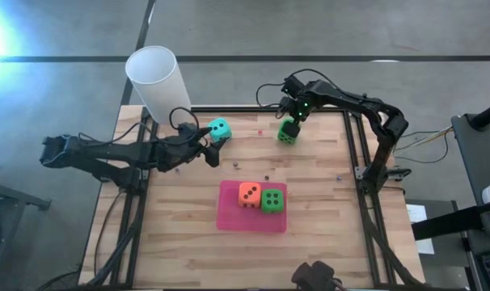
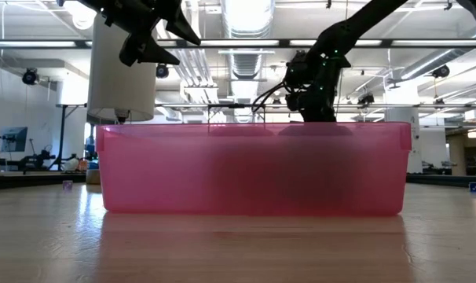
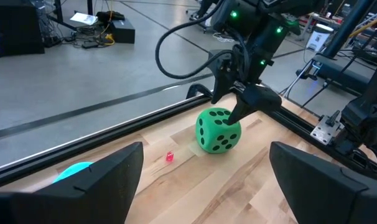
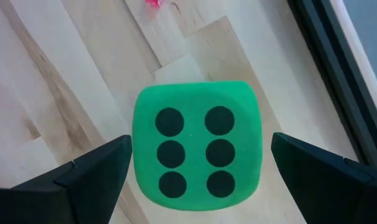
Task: Pick & Place Dice
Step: Put the large green dice into the pink bin
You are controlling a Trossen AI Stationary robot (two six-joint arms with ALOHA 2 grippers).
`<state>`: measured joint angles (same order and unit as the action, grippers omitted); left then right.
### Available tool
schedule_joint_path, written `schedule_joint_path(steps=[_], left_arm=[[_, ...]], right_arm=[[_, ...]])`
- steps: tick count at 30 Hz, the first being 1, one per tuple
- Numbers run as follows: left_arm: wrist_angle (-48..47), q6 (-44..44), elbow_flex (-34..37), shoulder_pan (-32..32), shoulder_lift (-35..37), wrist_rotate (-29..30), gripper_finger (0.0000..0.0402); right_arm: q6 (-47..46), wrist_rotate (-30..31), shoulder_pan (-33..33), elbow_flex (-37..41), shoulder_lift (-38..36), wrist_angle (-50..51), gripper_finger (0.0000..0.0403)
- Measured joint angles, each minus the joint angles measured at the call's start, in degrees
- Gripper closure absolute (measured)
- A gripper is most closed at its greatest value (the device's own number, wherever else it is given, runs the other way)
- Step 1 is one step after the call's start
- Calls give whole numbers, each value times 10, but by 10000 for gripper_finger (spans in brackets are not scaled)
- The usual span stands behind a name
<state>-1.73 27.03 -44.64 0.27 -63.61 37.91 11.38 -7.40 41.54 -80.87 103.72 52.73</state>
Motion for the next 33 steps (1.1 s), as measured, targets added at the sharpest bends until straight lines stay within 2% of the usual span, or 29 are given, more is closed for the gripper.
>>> schedule_joint_path(steps=[16,33], left_arm=[[0,0,0,0,0,0,39],[0,0,0,0,0,0,46]], right_arm=[[11,-2,0,8,16,3,19],[4,1,1,-7,19,5,19]])
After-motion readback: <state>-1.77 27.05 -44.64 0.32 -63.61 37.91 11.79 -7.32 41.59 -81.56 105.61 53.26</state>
